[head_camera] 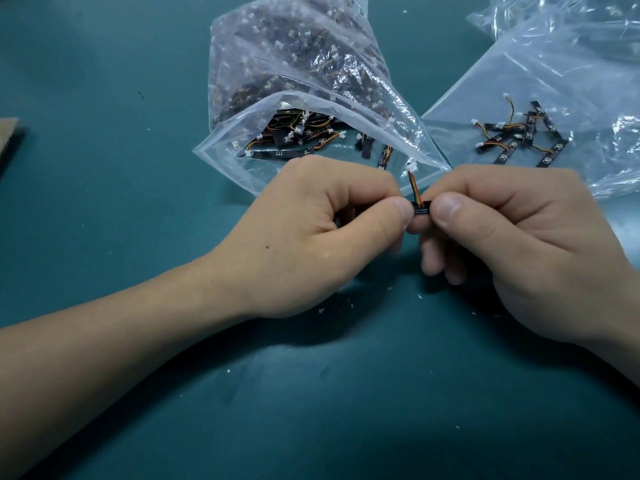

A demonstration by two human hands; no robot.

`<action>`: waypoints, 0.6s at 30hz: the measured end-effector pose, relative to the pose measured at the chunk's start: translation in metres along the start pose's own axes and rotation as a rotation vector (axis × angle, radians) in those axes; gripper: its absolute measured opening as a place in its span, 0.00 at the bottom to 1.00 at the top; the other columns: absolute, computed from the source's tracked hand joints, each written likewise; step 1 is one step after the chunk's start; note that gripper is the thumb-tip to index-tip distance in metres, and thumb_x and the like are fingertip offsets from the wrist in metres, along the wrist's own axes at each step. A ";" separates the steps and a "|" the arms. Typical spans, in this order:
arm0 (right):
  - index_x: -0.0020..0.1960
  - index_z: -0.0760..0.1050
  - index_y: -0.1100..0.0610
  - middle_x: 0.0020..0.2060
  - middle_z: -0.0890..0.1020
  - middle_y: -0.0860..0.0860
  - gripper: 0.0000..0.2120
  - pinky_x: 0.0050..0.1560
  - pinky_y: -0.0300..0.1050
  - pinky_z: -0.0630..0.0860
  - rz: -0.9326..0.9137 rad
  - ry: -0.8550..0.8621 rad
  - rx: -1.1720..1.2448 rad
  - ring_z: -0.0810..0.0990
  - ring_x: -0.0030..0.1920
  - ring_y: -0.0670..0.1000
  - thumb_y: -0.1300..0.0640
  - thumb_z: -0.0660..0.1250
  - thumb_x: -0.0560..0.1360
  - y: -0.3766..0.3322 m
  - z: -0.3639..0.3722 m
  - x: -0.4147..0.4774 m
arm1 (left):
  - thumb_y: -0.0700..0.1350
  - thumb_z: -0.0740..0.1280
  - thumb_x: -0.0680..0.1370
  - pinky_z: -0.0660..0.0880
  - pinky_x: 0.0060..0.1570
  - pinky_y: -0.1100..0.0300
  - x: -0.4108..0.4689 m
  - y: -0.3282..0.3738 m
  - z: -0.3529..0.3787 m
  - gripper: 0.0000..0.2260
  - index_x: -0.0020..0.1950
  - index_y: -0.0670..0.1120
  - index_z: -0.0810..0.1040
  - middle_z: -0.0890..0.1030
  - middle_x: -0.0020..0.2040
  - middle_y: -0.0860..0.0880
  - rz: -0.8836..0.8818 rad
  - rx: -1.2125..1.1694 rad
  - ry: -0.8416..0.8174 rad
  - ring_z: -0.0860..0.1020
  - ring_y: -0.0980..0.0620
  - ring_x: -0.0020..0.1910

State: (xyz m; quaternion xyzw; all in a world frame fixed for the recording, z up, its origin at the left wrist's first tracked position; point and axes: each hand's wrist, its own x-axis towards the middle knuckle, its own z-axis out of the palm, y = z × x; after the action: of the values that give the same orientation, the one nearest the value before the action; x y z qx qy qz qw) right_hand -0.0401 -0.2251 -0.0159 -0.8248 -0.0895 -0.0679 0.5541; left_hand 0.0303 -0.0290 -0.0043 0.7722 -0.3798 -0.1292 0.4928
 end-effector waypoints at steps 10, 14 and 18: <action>0.47 0.81 0.54 0.32 0.83 0.51 0.12 0.28 0.52 0.75 0.023 0.010 0.044 0.79 0.29 0.58 0.49 0.62 0.80 0.002 0.000 0.001 | 0.40 0.63 0.79 0.67 0.30 0.56 0.000 0.001 -0.002 0.12 0.35 0.45 0.78 0.74 0.29 0.42 -0.002 -0.016 -0.027 0.71 0.47 0.28; 0.47 0.81 0.54 0.32 0.83 0.52 0.12 0.28 0.51 0.75 0.029 -0.008 0.058 0.79 0.30 0.59 0.49 0.62 0.79 0.001 0.000 0.001 | 0.39 0.64 0.78 0.65 0.30 0.58 0.000 0.001 -0.001 0.12 0.35 0.44 0.78 0.73 0.28 0.43 -0.010 -0.002 -0.002 0.68 0.51 0.28; 0.47 0.81 0.53 0.31 0.83 0.49 0.11 0.28 0.49 0.75 0.021 -0.009 0.015 0.78 0.28 0.55 0.49 0.62 0.79 0.000 0.000 0.001 | 0.40 0.65 0.78 0.65 0.29 0.60 0.000 0.001 -0.001 0.12 0.35 0.42 0.78 0.73 0.28 0.43 -0.008 0.021 -0.001 0.68 0.51 0.27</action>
State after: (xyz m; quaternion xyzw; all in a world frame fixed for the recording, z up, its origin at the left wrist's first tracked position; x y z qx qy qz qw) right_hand -0.0387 -0.2252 -0.0156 -0.8217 -0.0841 -0.0577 0.5607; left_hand 0.0302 -0.0292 -0.0027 0.7787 -0.3783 -0.1275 0.4840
